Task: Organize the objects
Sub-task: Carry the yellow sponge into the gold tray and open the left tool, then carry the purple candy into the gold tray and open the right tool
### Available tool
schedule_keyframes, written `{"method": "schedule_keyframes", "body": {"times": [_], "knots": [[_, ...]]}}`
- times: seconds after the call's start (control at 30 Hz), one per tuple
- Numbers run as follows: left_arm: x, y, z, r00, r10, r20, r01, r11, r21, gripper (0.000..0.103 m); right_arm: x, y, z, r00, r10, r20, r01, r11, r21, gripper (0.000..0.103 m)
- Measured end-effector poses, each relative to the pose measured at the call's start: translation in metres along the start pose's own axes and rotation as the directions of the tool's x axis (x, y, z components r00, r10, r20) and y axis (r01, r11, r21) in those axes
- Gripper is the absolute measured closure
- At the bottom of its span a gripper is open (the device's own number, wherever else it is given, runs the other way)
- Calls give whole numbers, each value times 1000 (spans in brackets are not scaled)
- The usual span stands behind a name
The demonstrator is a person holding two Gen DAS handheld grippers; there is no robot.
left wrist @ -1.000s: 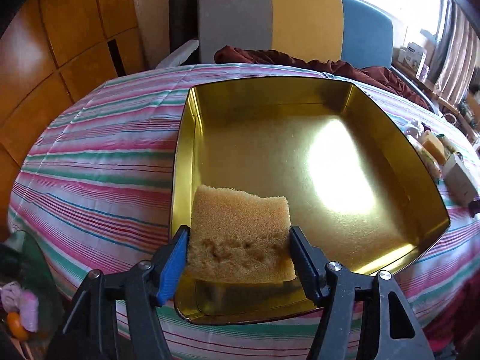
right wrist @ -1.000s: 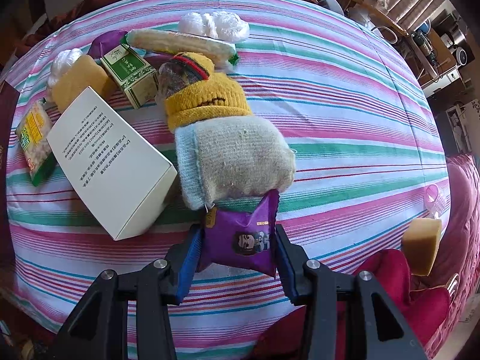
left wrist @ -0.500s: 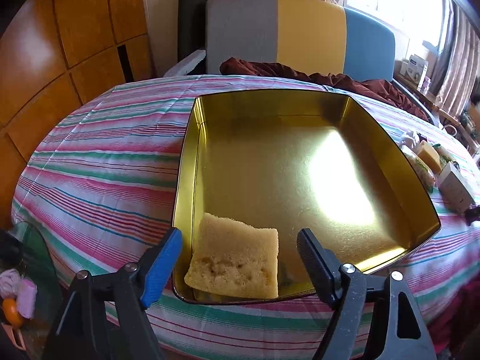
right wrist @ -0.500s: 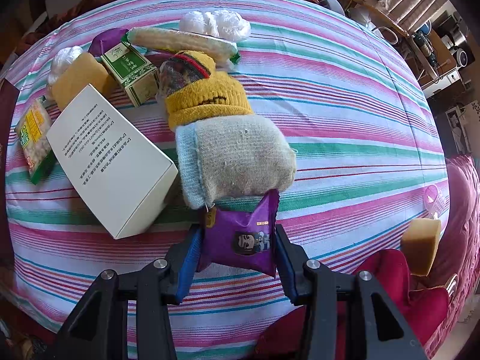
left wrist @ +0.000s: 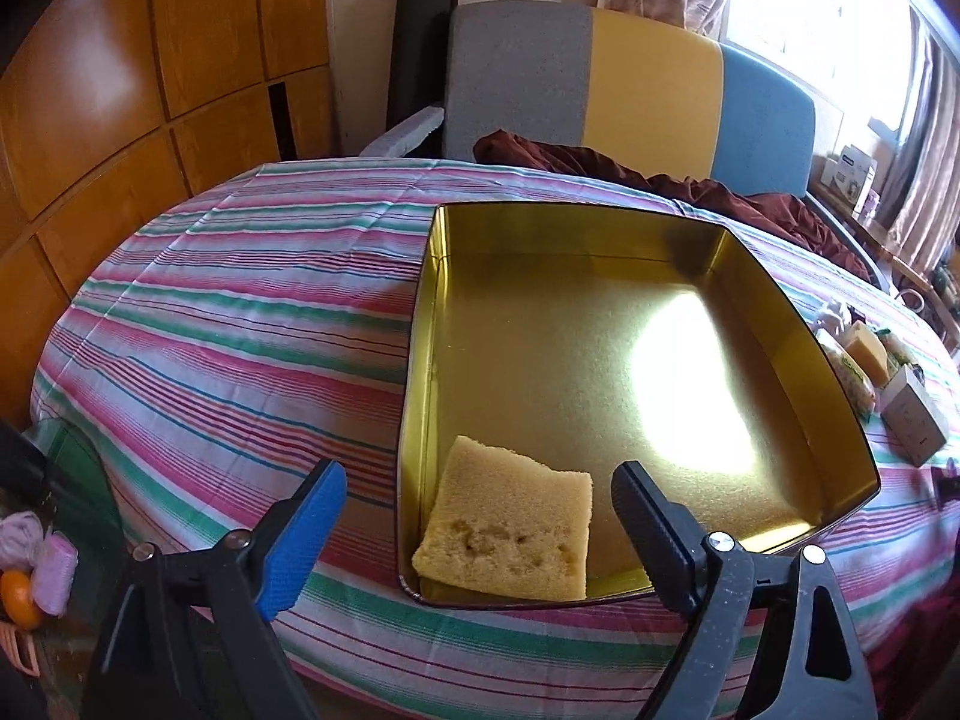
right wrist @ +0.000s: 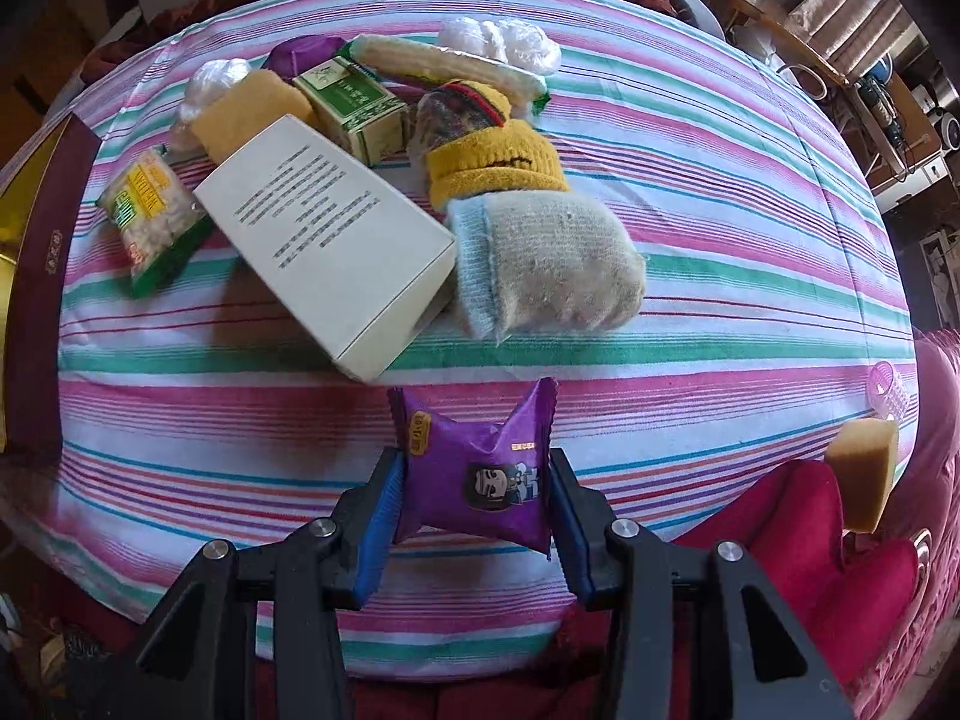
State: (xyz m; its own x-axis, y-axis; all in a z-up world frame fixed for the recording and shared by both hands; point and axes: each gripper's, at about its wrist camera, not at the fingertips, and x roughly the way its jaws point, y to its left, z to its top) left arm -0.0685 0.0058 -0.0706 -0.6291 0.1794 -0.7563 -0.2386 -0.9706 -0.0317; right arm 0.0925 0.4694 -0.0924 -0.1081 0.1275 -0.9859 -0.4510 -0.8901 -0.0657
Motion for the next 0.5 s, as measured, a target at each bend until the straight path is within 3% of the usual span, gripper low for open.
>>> {"method": "schedule_keyframes", "body": {"times": [0.3, 0.5], "knots": [[-7, 32, -2, 1000, -2, 6, 3, 991, -133, 13, -50, 51, -16, 985, 121, 122, -107, 987, -120, 57], [-20, 33, -2, 999, -7, 43, 13, 988, -154, 13, -76, 117, 5, 943, 253, 215, -198, 949, -246, 57]]}}
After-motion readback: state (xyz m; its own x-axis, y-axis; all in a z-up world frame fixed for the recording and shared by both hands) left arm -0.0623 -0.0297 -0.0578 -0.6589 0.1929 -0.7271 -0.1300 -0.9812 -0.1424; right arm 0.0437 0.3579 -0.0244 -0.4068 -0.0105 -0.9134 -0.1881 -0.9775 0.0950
